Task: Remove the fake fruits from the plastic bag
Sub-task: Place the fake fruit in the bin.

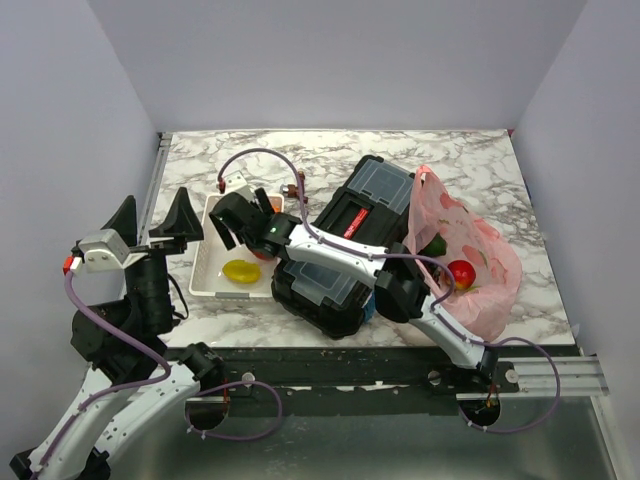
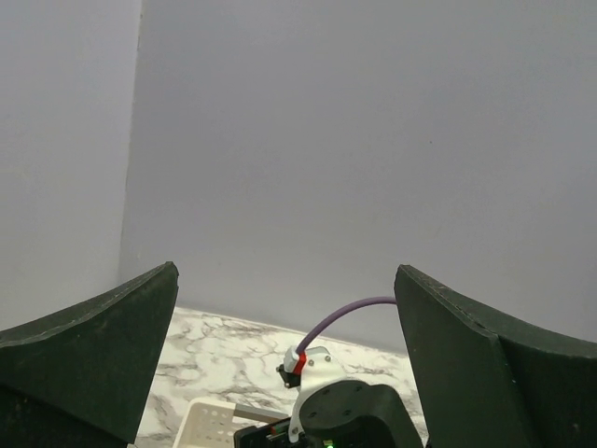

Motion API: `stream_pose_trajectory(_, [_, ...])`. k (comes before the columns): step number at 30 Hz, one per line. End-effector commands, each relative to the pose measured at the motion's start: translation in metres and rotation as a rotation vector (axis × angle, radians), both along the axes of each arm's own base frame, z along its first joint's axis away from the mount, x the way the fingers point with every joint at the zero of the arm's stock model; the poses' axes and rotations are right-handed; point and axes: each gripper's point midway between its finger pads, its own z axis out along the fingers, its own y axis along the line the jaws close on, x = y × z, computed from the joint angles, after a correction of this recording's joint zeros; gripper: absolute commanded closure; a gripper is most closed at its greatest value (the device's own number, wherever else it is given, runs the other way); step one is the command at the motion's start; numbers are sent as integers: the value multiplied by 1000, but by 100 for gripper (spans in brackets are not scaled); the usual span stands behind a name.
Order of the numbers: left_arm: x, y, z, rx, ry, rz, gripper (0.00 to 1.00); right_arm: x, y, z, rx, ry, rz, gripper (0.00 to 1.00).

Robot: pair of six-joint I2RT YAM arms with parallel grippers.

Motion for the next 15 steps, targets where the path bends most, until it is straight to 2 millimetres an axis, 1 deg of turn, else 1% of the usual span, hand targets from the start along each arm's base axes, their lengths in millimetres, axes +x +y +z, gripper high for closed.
stream_pose_trajectory(1, [-4,2,7,-5,-17,-9,2,1,-1,73,81,-72,5,6])
stream_pose_trajectory(2, [-5,2,8,-7,-20,-9,1,2,-4,88,98,-87,-5,5])
stream_pose_trajectory(4, [-6,3,9,-17,-25,-13,1,1,-14,128,140,-127,-20,4])
stream_pose_trajectory(5, [-6,3,10,-22,-26,-16,1,1,-21,144,157,-145,-29,3])
stream_pose_trajectory(6, [-6,2,10,-29,-29,-25,1,-1,-30,166,177,-169,-39,3])
stream_pose_trajectory(8, [-5,-3,11,-39,-28,-48,1,-3,-49,197,197,-209,-67,2])
stream_pose_trajectory(9, [-3,-6,12,-41,-23,-62,1,-5,-60,210,201,-226,-83,2])
stream_pose_trajectory(10, [-2,-11,12,-43,-20,-84,1,-8,-74,223,203,-243,-106,2])
stream_pose_trajectory(12, [5,-26,13,-37,2,-137,1,-13,-103,242,195,-270,-151,3])
stream_pose_trajectory(13, [8,-34,14,-37,18,-171,1,-18,-120,253,200,-282,-175,3])
stream_pose_trajectory(15, [15,-55,13,-35,67,-255,1,-28,-157,267,200,-303,-236,3])
